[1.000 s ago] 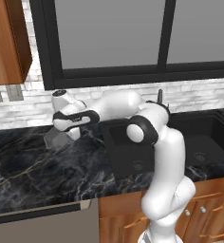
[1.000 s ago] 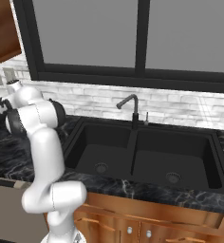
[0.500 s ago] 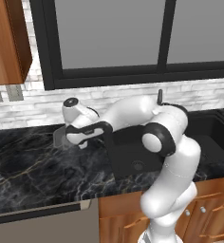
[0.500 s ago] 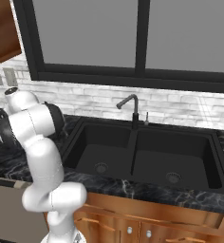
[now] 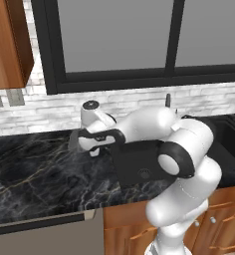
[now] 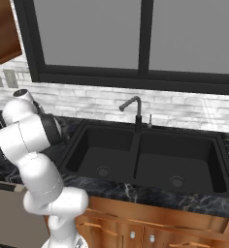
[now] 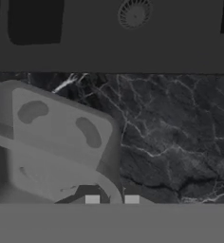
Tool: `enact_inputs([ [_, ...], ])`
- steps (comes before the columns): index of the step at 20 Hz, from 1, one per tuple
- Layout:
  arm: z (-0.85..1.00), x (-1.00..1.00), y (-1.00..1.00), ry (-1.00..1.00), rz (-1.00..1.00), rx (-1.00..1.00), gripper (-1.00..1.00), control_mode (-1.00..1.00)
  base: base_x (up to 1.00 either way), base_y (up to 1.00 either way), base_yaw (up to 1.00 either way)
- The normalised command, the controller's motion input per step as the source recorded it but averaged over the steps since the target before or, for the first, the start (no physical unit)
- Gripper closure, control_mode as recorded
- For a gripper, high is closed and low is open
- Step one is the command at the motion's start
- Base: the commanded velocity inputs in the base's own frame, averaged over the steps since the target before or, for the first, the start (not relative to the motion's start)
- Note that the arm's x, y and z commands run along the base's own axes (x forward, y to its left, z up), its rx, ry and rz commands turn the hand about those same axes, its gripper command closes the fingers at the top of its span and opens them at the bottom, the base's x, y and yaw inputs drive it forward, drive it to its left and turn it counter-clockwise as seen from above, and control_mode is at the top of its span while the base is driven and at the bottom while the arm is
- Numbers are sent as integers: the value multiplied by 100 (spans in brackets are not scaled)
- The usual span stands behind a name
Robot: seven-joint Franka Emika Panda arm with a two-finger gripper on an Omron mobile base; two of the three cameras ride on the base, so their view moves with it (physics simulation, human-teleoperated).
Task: Place the tupperware in the left basin and the mug in the right basin of the sink.
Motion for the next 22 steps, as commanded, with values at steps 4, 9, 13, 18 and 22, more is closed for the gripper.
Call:
enact_inputs([
  [4, 16, -19, -26, 5, -28, 15, 100, -100, 0, 0, 0],
  [9, 15, -17, -25, 4, -30, 13, 100, -100, 0, 0, 0],
  [13, 15, -17, -23, 10, -31, 16, 100, -100, 0, 0, 0],
  [18, 13, -19, -19, 9, -31, 17, 100, -100, 0, 0, 0],
  [22, 10, -21, -18, 1, -29, 13, 100, -100, 0, 0, 0],
])
